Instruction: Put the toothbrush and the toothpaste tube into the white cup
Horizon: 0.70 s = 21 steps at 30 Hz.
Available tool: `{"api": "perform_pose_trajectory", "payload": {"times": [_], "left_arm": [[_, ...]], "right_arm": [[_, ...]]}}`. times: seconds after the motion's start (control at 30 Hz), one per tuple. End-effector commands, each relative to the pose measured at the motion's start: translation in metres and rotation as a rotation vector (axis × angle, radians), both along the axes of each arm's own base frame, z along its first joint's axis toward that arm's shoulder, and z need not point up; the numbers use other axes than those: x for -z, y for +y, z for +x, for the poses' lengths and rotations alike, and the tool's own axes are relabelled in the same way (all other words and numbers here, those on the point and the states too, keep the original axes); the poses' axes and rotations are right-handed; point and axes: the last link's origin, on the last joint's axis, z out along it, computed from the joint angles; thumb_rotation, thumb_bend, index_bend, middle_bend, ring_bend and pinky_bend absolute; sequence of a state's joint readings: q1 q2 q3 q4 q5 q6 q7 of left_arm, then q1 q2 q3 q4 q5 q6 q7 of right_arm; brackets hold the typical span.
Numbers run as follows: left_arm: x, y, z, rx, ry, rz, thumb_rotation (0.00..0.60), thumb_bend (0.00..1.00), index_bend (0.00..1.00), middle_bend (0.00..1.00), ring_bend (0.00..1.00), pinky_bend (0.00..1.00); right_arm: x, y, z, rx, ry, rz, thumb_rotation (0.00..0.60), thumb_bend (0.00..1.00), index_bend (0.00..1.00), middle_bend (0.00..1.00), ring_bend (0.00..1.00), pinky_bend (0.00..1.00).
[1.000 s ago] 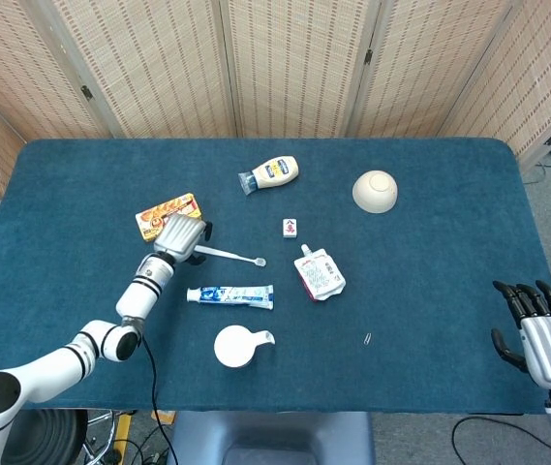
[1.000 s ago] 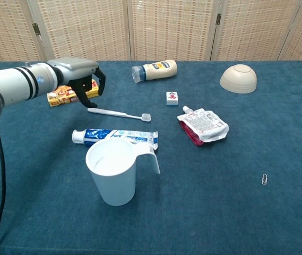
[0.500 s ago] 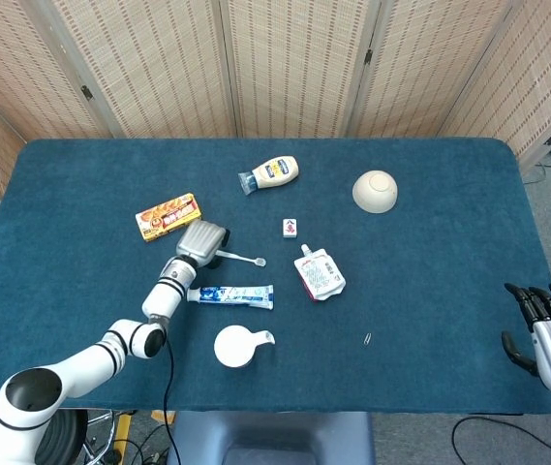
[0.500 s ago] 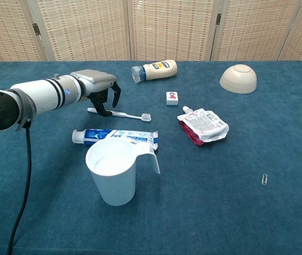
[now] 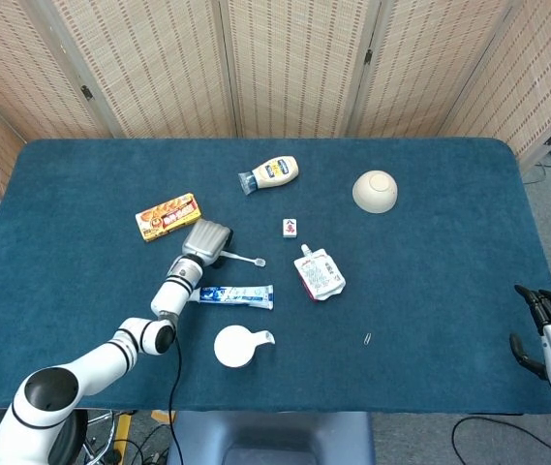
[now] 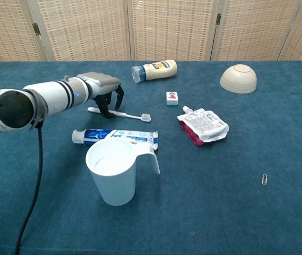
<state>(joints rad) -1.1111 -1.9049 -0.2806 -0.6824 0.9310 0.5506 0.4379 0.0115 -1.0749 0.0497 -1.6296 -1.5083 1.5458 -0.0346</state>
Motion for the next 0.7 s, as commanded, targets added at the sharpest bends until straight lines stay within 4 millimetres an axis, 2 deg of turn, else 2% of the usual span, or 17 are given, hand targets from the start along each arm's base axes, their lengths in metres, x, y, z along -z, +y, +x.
{"api": "perform_pose_trajectory", "payload": {"times": [0.03,0.5,0.7], "left_arm": [[0.0014,0.0000,0.0004,-0.001,0.005,-0.005,0.600,0.38,0.51,1.00,0.99,1.00],[0.0049,0.0001,0.0013,-0.005,0.012,-0.015,0.600,0.43,0.55,1.00,0.99,1.00],[-0.0001,0.0004,0.0028,-0.009,-0.031,-0.006,0.600,0.45,0.59,1.00,1.00,1.00]], "right_arm": [[-0.0001,-0.0001,0.0001,0.000,0.000,-0.001,0.600,0.34,0.14,0.24,0.18,0.12],[-0.0013,0.0005,-0.0013,0.008,0.001,-0.006,0.600,0.34,0.14,0.24,0.18,0.12],[-0.0019,0.0012,-0.0016,0.009,0.000,-0.009,0.600,0.34,0.14,0.24,0.18,0.12]]}}
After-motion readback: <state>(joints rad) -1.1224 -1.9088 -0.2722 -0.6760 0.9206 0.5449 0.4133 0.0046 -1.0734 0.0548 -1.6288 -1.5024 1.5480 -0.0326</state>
